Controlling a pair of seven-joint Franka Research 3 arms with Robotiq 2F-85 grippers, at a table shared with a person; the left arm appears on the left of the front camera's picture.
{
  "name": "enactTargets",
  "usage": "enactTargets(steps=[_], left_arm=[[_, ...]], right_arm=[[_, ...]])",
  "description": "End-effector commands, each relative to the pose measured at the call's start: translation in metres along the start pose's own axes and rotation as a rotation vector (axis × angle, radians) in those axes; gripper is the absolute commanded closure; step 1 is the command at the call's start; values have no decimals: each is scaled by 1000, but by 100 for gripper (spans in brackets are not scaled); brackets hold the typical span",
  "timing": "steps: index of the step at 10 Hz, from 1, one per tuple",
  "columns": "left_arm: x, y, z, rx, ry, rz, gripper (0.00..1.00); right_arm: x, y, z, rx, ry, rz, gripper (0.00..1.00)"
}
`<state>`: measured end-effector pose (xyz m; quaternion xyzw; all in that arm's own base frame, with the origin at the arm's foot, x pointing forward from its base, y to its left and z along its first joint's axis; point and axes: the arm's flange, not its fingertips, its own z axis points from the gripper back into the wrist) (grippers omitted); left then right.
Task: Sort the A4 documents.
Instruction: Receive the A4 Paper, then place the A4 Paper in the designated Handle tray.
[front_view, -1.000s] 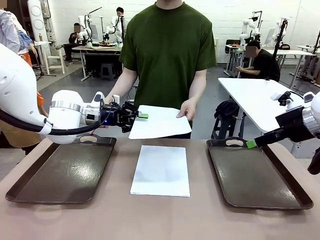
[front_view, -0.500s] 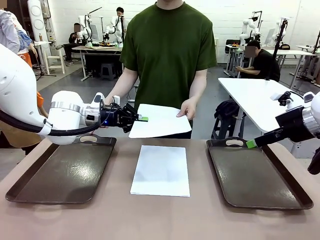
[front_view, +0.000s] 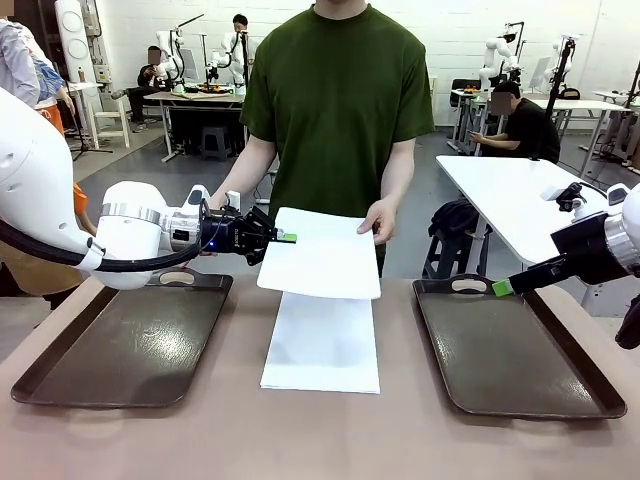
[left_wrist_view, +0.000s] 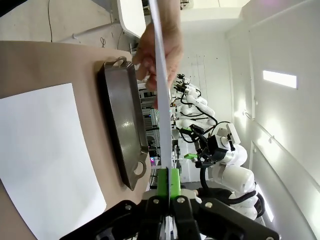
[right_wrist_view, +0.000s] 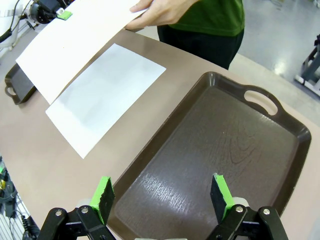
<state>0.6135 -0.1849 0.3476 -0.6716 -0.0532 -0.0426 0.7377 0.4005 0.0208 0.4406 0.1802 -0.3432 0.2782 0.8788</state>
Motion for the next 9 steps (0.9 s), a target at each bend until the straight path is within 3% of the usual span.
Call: enactTargets(steps=[1, 9], left_arm=[[0, 2, 0, -6, -7, 6, 100], [0, 2, 0, -6, -7, 6, 100]], right_arm=[[-1, -1, -4, 8, -2, -8, 0], [-1, -1, -4, 8, -2, -8, 0]])
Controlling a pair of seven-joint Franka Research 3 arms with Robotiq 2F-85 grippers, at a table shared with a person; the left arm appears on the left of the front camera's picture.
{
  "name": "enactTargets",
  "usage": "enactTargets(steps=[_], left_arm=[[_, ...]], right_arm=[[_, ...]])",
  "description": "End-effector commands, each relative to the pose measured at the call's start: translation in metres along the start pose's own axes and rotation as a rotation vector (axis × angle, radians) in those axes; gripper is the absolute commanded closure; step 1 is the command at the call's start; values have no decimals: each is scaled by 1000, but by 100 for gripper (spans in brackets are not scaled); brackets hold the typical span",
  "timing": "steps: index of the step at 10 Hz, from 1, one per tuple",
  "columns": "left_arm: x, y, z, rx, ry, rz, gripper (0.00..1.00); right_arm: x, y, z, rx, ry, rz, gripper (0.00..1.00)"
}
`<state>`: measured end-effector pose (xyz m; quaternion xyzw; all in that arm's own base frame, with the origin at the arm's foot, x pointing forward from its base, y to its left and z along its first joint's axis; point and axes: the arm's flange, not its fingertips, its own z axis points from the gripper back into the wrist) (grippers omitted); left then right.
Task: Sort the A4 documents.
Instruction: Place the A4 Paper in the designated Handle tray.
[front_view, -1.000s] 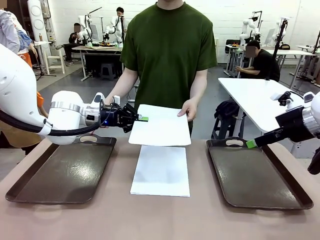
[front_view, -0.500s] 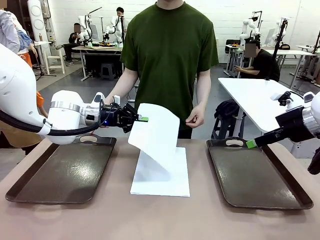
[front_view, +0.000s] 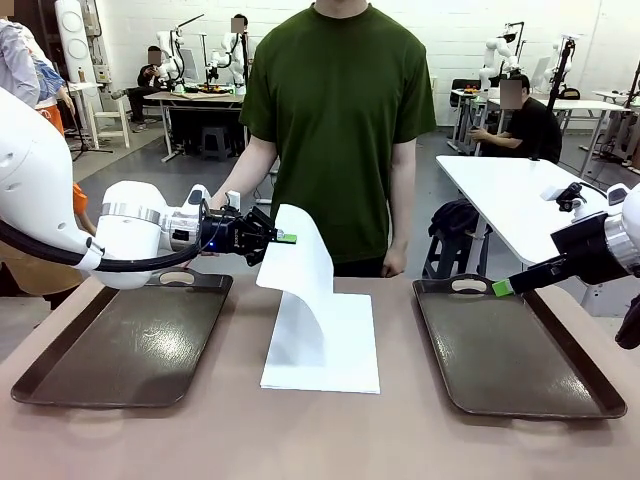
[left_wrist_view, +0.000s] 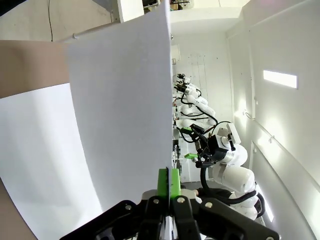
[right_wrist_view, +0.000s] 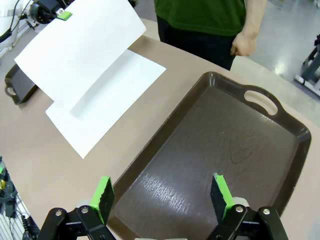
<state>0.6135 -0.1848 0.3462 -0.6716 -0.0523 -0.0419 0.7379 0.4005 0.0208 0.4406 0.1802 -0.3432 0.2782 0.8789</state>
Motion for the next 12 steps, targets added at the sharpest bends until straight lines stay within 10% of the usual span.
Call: enactTargets(steps=[1, 7, 12], left_arm=[[1, 0, 0, -7, -7, 4, 100], [-29, -53, 74, 256, 97, -163, 99], [-82, -44, 130, 192, 131, -6, 99]], right_arm=[[-1, -1, -4, 8, -2, -8, 0], [-1, -1, -4, 8, -2, -8, 0], [-1, -1, -4, 8, -2, -8, 0]])
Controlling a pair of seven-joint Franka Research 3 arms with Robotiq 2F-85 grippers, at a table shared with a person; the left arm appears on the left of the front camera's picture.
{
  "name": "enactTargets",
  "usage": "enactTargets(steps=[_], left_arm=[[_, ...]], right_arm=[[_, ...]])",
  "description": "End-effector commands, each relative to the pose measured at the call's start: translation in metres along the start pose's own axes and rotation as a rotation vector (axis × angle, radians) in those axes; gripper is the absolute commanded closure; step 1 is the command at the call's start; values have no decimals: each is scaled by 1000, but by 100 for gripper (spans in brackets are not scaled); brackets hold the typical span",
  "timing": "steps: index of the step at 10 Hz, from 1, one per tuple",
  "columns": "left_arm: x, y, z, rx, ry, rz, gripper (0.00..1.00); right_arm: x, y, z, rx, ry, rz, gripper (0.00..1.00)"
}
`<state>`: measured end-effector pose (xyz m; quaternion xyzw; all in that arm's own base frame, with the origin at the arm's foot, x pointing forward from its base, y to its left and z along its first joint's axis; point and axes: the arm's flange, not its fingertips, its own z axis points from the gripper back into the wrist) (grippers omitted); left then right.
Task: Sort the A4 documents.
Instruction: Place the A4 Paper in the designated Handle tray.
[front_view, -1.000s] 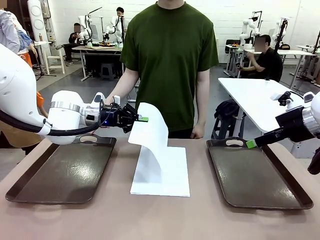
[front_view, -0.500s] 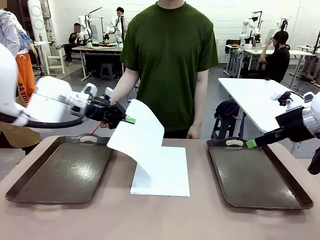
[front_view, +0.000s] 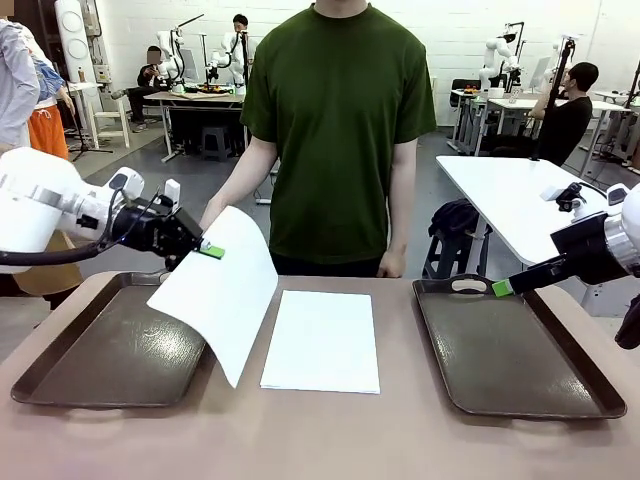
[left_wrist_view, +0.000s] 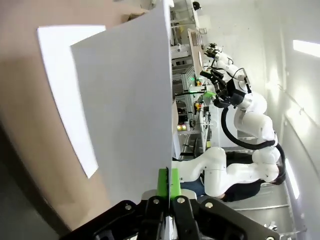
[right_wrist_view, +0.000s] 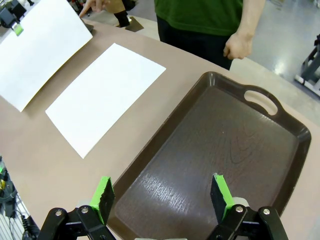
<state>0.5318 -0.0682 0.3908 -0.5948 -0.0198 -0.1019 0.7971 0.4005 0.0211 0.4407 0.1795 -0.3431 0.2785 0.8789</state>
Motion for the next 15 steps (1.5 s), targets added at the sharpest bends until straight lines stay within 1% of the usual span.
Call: enactTargets(steps=[1, 2, 4, 6, 8, 9, 11, 12, 13, 15], left_arm=[[-12, 7, 23, 53, -25, 60, 99], [-13, 15, 41, 103, -37, 59, 99], [-14, 31, 63, 205, -55, 31, 99], [-18, 43, 73, 268, -36, 53, 99], [-14, 63, 88, 352, -31, 102, 99], [-11, 65, 99, 429, -35, 130, 99], [-6, 71, 120, 527, -53, 160, 99], [3, 77, 126, 535, -62, 158, 99], [7, 85, 129, 451, -52, 147, 99], [11, 98, 131, 477, -40, 187, 99]], right_arm=[[-1, -1, -4, 9, -2, -9, 0], [-1, -1, -4, 9, -2, -9, 0], [-1, -1, -4, 9, -2, -9, 0], [-1, -1, -4, 9, -2, -9, 0], [-1, -1, -4, 9, -2, -9, 0], [-1, -1, -4, 9, -2, -9, 0], [-1, -1, -4, 9, -2, -9, 0], [-1, -1, -4, 9, -2, -9, 0], [-1, -1, -4, 9, -2, -9, 0], [-1, -1, -4, 9, -2, -9, 0]])
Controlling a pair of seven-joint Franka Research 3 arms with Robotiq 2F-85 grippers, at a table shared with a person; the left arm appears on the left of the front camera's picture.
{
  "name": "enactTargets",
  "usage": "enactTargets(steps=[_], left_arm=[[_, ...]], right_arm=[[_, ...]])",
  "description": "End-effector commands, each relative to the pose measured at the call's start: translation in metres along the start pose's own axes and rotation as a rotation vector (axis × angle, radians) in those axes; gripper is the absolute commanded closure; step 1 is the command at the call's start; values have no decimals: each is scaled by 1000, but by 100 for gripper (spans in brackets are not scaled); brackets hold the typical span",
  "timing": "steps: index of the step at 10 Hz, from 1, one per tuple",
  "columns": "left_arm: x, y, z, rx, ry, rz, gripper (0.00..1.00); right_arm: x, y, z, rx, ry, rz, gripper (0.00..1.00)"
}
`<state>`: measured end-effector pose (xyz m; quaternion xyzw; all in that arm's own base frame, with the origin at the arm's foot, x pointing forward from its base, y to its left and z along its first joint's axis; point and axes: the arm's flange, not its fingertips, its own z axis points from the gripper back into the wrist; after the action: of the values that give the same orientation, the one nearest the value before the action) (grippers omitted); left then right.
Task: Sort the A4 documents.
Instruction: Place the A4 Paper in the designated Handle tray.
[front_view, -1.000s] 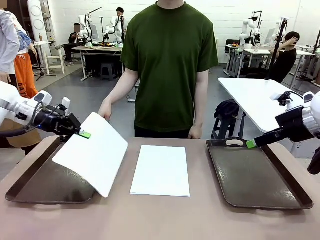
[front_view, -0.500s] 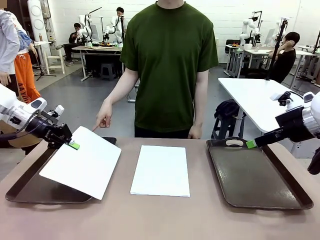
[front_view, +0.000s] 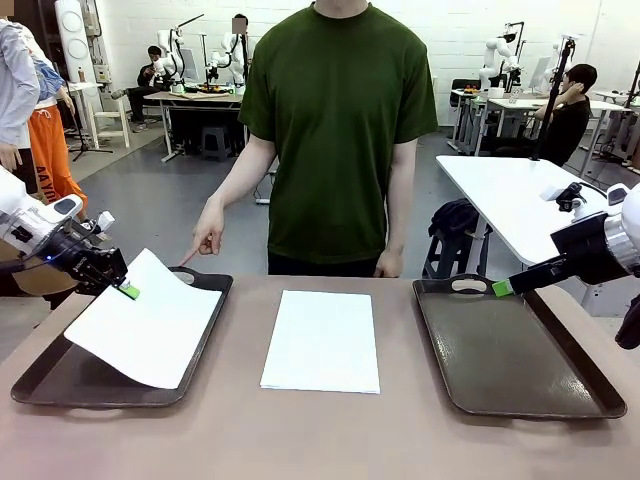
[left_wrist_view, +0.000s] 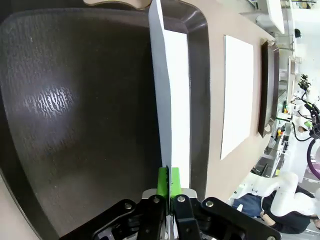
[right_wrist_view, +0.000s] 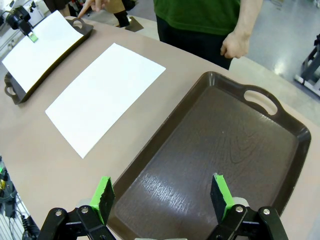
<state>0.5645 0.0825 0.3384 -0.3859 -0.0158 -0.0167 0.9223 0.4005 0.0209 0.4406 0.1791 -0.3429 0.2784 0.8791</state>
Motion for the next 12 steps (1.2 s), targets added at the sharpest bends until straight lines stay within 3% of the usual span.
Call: enactTargets(steps=[1, 4, 5, 6, 7, 8, 12], left_arm=[[13, 1, -5, 20, 11, 27, 99], [12, 7, -8, 118, 16, 76, 99], [14, 3, -3, 147, 25, 63, 80], [15, 0, 1, 165, 31, 54, 80], [17, 0, 3, 174, 39, 53, 60], [15, -2, 5, 194, 48, 51, 78], [16, -9, 14, 285, 51, 52, 39]], right_arm=[[-1, -1, -4, 10, -3, -9, 0], [-1, -1, -4, 10, -3, -9, 0], [-1, -1, -4, 10, -3, -9, 0], [-1, -1, -4, 10, -3, -9, 0], [-1, -1, -4, 10, -3, -9, 0], [-1, -1, -4, 10, -3, -9, 0], [-1, -1, -4, 10, -3, -9, 0]])
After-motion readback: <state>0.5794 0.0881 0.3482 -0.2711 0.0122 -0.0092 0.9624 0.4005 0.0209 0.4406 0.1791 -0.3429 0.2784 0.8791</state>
